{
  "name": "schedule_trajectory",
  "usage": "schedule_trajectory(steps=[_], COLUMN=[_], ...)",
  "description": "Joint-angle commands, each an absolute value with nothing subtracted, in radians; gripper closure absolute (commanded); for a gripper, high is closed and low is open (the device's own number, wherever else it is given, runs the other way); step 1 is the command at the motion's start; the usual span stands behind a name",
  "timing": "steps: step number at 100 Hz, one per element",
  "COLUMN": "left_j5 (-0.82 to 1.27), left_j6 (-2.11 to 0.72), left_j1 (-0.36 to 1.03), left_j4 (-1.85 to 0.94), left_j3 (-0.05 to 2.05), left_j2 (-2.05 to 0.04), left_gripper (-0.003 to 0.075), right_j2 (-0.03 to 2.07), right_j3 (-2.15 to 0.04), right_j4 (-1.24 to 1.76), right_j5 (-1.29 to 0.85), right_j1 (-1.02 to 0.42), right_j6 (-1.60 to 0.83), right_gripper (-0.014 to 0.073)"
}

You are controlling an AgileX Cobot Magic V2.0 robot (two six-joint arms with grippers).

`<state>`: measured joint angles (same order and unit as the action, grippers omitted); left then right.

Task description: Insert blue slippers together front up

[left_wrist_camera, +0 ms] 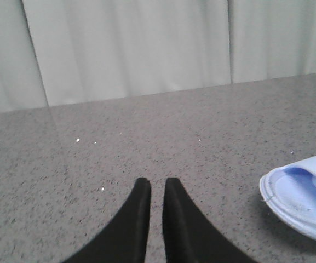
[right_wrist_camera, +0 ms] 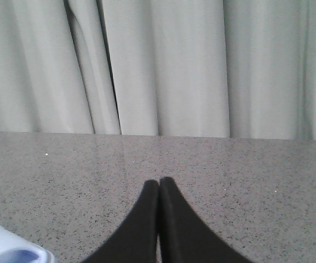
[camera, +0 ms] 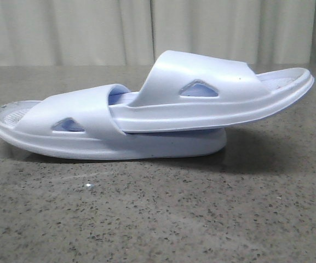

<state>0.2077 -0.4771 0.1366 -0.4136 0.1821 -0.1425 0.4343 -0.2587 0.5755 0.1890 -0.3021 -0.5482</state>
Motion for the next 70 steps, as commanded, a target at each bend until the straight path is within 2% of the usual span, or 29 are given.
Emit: schedule_trajectory(steps=[1, 19, 70], left_j5=[0.12, -0.06, -0.041], left_j6=[-0.22, 0.075, 0.083], left_j1=[0.142, 0.142, 0.142], left_j4=[-0.213, 0.07, 0.103], left_j3=[0.17, 0.048, -0.012], left_j2=[-0.126, -0.085, 0.009], left_gripper=[0.0704, 0.0704, 0.0704], right_j2=[0.434, 0.434, 0.434], right_j3=[-0.288, -0.288, -0.288], right_j4=[0.566, 0.566, 0.566], right_j5=[0.259, 0.259, 0.259], right_j1=[-0.294, -0.294, -0.294], right_j6=[-0.561, -0.561, -0.561], right_gripper=[0.0701, 0.0701, 0.0701])
